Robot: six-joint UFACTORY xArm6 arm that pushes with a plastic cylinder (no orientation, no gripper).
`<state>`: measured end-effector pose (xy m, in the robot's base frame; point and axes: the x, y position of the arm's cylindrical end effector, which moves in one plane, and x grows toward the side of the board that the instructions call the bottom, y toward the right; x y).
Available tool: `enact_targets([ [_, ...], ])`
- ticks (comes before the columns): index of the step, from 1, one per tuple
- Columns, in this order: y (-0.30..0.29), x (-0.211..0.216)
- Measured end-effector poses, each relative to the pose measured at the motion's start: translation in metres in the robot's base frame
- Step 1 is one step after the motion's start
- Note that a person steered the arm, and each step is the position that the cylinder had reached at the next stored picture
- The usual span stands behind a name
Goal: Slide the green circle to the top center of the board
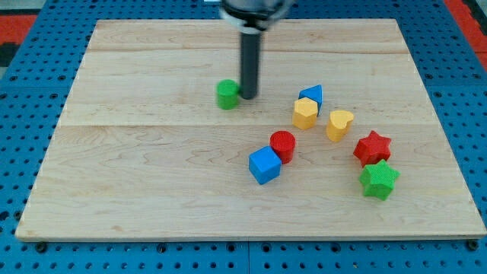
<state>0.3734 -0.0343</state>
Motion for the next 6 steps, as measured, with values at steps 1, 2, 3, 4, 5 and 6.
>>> enact_targets([
  [1,-0.017,0.034],
  [2,-0.046,0.035],
  [3,-0.117,0.016],
  [4,-0.051,-0.051],
  [5,-0.021,-0.094],
  [6,-0.011,-0.048],
])
